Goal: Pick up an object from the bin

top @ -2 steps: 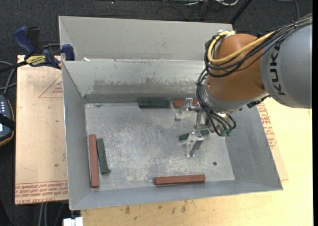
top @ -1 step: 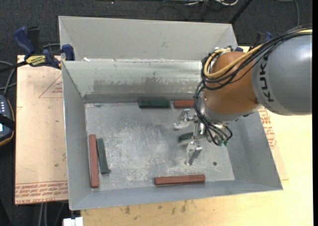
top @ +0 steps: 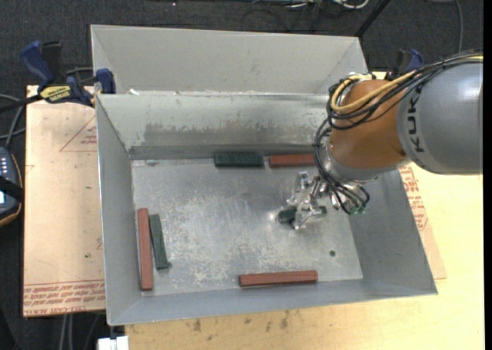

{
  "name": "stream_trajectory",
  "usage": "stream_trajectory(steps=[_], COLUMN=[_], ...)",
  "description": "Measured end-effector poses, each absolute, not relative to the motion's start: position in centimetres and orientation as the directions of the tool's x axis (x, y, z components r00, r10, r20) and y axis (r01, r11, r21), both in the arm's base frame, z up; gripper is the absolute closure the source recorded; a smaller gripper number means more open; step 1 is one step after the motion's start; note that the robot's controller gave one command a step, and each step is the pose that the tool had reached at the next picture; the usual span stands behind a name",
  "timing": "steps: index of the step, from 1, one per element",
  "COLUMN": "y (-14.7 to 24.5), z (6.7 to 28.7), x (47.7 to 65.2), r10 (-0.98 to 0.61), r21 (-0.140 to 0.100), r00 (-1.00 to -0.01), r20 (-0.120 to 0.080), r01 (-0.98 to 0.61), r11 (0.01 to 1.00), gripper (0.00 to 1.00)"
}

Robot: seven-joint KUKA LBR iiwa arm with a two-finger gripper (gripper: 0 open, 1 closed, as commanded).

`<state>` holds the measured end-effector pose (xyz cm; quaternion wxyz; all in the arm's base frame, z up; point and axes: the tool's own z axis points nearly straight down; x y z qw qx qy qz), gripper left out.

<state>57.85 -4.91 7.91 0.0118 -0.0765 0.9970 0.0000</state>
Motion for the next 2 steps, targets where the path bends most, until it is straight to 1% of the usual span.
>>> stream_trajectory(steps=[1,2], y=[-4.9,-7.1], z=[7.9,21.0], x=[57.8,57.0], r10=[-0.152,-0.164], r21=[-0.002,0.0], r00=[-0.988,-0.986], r20=[-0.024,-0.003], r01=[-0.152,-0.164], r11=[0.988,0.987], gripper=[1.0,1.0])
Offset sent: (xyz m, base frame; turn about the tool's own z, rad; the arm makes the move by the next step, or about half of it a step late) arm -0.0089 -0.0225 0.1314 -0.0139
